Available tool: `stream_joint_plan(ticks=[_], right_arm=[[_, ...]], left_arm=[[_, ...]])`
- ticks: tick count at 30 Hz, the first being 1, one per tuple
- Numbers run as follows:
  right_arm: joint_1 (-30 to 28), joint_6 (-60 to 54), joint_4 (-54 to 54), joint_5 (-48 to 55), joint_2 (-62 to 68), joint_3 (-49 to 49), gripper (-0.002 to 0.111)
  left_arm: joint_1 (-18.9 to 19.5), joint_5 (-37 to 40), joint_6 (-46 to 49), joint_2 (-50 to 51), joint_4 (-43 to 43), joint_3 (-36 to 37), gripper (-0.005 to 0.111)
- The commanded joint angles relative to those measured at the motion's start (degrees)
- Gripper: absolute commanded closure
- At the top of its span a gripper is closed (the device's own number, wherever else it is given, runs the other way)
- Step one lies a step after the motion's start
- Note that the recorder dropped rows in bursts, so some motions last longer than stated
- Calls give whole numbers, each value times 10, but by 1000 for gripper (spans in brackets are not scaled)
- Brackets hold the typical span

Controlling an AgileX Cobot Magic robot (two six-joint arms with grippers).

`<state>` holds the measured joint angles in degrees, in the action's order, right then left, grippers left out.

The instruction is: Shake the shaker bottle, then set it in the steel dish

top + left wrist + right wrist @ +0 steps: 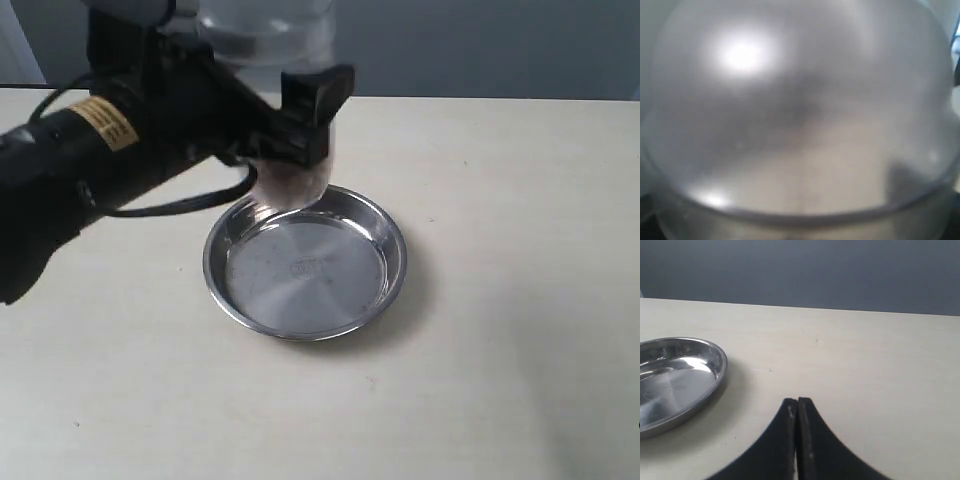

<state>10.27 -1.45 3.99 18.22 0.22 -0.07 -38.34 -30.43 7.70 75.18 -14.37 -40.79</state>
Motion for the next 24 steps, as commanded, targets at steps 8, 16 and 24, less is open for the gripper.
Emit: stream_joint_plan(ticks=[8,16,24], right_arm=[[0,0,-3,-8,-2,1,109],[0,0,-3,-8,-2,1,109],[0,0,-3,-8,-2,1,109]], left_arm=[[11,143,32,58,-61,-9,107],[-35,-14,32,-26,37,-71,107],[1,85,57,-18,-73,-15,107]])
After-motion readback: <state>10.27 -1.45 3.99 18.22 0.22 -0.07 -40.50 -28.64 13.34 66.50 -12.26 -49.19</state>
